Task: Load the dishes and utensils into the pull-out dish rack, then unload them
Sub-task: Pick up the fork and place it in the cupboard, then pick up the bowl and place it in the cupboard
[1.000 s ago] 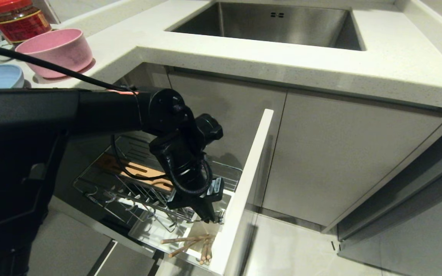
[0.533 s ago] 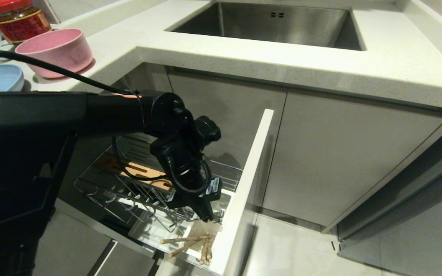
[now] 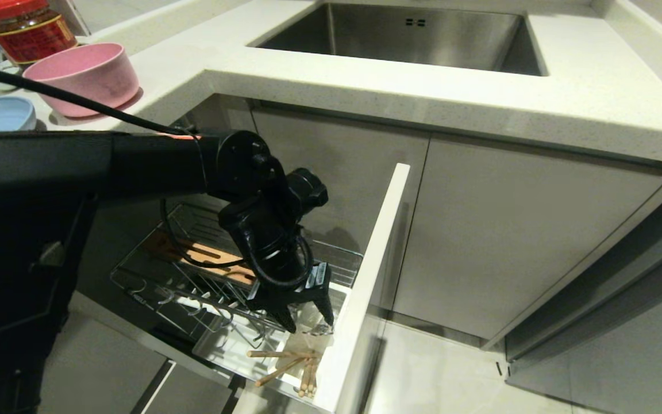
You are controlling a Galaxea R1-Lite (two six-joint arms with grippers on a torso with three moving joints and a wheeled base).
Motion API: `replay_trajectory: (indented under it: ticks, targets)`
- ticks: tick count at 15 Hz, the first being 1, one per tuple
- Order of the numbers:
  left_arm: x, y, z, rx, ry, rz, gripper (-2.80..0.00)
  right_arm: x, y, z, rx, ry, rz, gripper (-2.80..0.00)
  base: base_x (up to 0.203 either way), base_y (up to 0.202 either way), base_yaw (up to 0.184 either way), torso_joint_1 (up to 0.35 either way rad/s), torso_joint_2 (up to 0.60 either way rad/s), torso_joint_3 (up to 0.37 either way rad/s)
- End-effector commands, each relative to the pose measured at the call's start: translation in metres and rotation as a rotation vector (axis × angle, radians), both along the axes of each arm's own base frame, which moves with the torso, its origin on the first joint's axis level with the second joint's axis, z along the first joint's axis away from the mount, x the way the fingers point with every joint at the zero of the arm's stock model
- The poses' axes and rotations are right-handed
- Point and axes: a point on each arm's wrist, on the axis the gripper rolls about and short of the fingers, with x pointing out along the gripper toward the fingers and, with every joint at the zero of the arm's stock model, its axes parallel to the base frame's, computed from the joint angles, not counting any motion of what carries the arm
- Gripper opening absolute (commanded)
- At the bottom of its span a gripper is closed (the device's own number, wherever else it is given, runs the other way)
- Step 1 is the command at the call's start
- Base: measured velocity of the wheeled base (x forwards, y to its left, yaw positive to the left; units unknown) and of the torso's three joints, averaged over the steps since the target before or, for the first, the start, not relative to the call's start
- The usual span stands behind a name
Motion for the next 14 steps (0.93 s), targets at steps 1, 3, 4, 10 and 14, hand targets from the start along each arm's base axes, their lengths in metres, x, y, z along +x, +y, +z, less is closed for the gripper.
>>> replay_trajectory:
  ticks: [1, 3, 4, 10, 14]
  targets:
    - [-0.008, 0.005, 0.015, -0.020, -0.026, 0.003, 0.00, 0.002, 0.000, -0.007, 0.000, 0.024, 0.000, -2.80, 0.000, 0.000, 0.000, 0.000, 0.00, 0.000]
    - [-0.011, 0.008, 0.022, -0.030, -0.041, 0.004, 0.00, 0.002, 0.000, -0.007, 0.000, 0.024, 0.000, -2.80, 0.000, 0.000, 0.000, 0.000, 0.00, 0.000]
    - [-0.018, 0.012, 0.034, -0.048, -0.067, 0.005, 0.00, 0.002, 0.000, -0.007, 0.000, 0.025, 0.000, -2.80, 0.000, 0.000, 0.000, 0.000, 0.00, 0.000]
    - [-0.067, 0.047, 0.102, -0.133, -0.255, 0.013, -2.80, 0.002, 0.000, -0.007, 0.001, 0.024, 0.000, -2.80, 0.000, 0.000, 0.000, 0.000, 0.00, 0.000]
    - [-0.107, 0.075, 0.142, -0.172, -0.423, 0.040, -2.80, 0.002, 0.000, -0.007, 0.000, 0.026, 0.000, -2.80, 0.000, 0.000, 0.000, 0.000, 0.00, 0.000]
